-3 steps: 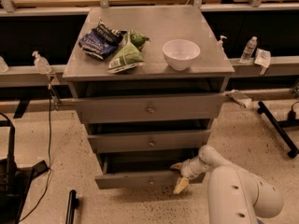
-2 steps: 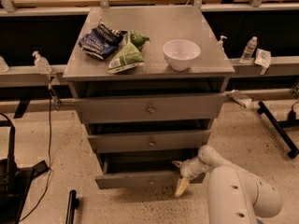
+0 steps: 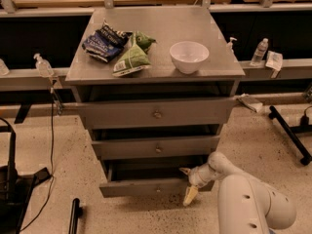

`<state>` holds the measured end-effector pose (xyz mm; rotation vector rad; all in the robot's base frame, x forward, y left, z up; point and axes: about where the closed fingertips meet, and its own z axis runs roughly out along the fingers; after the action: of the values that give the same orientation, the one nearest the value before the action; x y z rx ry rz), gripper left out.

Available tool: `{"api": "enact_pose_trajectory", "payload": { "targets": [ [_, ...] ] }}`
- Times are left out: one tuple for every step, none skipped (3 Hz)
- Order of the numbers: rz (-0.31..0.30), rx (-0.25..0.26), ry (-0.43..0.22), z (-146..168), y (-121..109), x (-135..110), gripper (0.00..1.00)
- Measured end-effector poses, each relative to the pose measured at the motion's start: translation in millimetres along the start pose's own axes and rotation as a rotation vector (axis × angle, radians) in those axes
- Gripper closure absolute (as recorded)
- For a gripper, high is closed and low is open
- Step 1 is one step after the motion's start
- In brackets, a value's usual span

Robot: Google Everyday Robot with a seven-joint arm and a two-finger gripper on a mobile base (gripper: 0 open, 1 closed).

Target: Open bottom drawer

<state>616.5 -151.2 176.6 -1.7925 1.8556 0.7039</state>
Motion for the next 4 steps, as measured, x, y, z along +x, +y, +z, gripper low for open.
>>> {"api": "enact_pose_trajectory", "payload": {
  "targets": [
    [-0.012,-0.017,-0.015,-5.9,5.8,-5.7,0.18],
    [0.012,-0.056,-0.005,-6.8,21.8,-1.4,0.40],
    [0.048,-0.088,0.008,-8.1,36.7,5.5,0.48],
    [0.048,-0.088,0.008,-11.1,36.8,2.8,0.47]
  ]
}}
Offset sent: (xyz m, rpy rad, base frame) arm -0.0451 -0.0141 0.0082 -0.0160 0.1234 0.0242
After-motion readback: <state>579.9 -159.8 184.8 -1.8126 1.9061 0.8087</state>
